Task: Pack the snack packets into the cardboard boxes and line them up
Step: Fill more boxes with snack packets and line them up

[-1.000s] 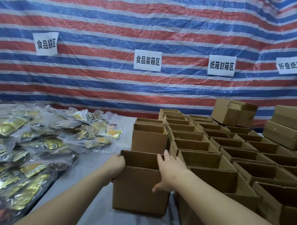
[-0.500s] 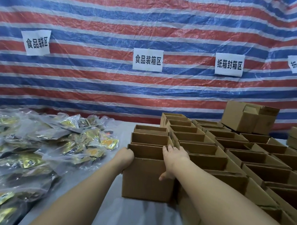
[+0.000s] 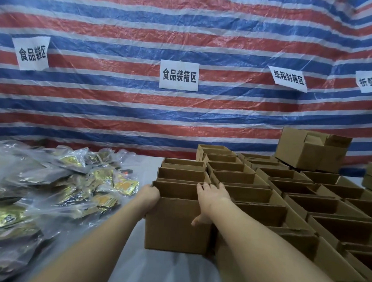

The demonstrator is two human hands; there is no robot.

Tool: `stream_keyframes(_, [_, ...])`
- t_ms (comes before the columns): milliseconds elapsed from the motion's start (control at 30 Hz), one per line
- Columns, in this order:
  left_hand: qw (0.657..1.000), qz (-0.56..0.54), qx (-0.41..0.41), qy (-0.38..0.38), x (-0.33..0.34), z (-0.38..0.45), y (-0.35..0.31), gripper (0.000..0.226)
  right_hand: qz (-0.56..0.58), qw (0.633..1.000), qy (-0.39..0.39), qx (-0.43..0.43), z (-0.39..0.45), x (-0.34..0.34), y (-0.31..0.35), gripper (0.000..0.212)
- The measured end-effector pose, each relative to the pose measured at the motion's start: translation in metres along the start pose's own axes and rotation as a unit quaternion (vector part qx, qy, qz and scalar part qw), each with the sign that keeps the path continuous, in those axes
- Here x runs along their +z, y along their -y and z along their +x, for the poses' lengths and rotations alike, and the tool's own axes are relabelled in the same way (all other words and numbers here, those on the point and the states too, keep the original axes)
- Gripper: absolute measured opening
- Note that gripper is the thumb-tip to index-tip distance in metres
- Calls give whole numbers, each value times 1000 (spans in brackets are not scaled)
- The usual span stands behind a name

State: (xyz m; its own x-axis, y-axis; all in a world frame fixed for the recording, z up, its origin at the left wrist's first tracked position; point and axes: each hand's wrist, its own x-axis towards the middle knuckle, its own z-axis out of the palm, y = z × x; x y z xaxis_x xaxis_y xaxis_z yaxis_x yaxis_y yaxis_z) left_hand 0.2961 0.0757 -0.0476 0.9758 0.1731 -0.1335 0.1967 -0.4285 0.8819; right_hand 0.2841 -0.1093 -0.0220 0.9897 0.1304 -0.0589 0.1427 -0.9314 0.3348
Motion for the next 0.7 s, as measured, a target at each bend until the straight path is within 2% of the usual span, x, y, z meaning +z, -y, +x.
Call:
stream_keyframes(100, [1000, 7, 4, -16, 3, -1, -1, 40, 21, 1000, 6, -6, -3, -2, -2, 118])
stream_keyframes(233, [982, 88, 98, -138, 1, -13, -10, 60, 108, 994, 1, -18, -16, -8, -16, 116])
stream_keyframes(333, [964, 98, 176, -171, -3, -33, -22, 52, 185, 980, -77, -6, -32, -22, -26, 90])
stream_keyframes(433, [935, 166, 273, -153, 0, -60, -33, 20, 233, 965, -121, 0, -60, -30, -41, 57])
stream_keyframes(500, [911, 228, 327, -106, 6, -87, -44, 20, 255, 958, -130, 0, -85, -31, -57, 43])
stream_keyframes(600, [881, 303, 361, -46, 23, -122, -62, 16, 290, 947, -133, 34, -119, -29, -91, 42])
stream_keyframes(700, [876, 284, 389, -25, 44, -138, -83, 10, 338, 927, -139, 90, -137, -19, -132, 45])
